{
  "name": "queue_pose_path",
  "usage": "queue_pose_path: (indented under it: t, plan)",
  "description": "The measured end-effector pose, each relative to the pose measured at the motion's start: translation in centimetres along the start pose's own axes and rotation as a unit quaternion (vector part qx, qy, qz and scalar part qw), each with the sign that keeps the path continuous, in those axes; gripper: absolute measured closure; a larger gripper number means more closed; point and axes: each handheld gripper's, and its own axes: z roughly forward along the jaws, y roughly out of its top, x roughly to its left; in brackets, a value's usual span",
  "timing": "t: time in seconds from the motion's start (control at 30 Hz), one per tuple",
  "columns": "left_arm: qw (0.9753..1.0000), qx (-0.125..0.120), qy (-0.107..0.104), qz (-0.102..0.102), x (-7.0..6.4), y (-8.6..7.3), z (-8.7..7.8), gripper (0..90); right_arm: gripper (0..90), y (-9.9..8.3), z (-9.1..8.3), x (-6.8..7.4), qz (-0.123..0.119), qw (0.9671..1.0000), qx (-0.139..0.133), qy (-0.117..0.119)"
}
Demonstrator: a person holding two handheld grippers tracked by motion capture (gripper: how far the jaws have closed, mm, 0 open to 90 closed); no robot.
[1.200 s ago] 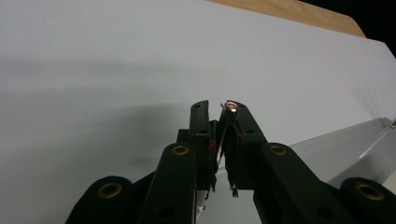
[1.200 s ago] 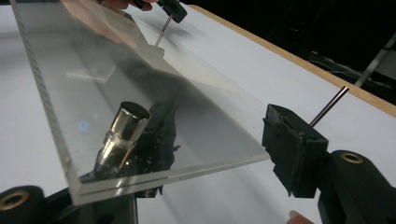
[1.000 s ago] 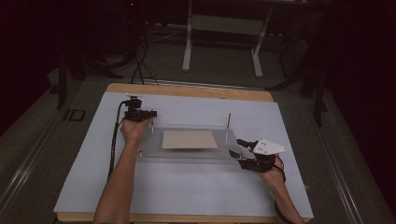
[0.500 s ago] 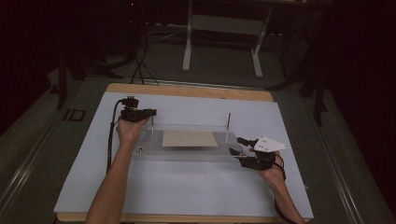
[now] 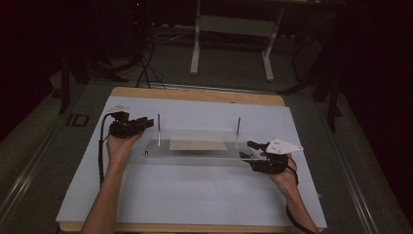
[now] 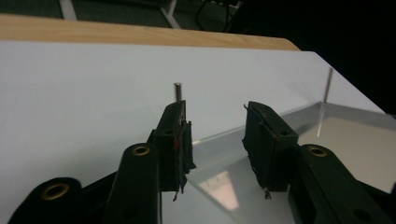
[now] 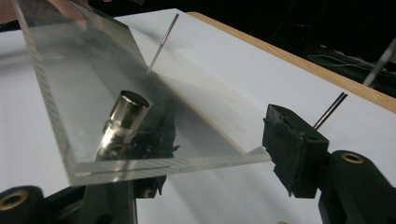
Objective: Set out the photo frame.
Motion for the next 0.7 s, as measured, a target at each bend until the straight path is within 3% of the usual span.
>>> queue_pose_path:
  t: [0.23,0.4,0.7]
  plan:
    - [0.9986,-0.011,0.001,0.051,-1.6,-0.9,-2.3,56.9,42.0,0.3,0.1,-0.4,0.006,1.0000,-0.003,0.004]
    - [0.9977,-0.011,0.008,0.067,-1.9,-1.1,-3.0,56.5,42.2,0.6,0.1,-0.7,0.010,0.9999,-0.006,0.003]
    - [0.9963,-0.017,0.002,0.084,-2.3,-1.0,-4.2,56.2,43.2,1.1,0.1,-1.0,0.018,0.9998,-0.012,0.001]
